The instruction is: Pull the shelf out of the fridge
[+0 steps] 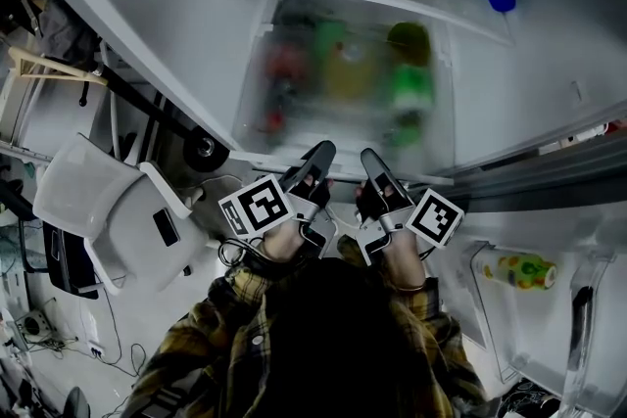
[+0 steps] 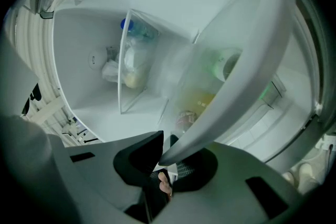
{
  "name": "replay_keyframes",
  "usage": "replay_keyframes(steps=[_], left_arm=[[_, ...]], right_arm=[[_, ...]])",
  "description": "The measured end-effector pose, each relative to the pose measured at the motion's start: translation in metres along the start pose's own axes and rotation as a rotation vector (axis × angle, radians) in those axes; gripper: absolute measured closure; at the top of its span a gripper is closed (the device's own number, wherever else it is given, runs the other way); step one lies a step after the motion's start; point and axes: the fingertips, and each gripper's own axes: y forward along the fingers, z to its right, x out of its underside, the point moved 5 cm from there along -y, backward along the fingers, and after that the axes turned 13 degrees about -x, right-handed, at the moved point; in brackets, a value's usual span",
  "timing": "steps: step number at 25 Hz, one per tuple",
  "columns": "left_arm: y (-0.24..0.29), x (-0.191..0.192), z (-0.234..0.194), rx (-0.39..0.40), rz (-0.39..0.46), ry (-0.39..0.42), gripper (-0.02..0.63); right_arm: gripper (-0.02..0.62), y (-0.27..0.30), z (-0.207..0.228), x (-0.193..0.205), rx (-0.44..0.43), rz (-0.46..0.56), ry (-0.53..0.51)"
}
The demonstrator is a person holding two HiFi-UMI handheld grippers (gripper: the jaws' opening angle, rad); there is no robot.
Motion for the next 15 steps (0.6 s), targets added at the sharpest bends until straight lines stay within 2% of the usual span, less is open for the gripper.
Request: replay_keyframes(steps=[15], left_arm=[[-0.019,0.012,0.001,0.007,-0.012,-0.001,0.56]], right_arm=[[0.538,-0.016,-0.01,0.015,0.01,-0.005,-0.011]])
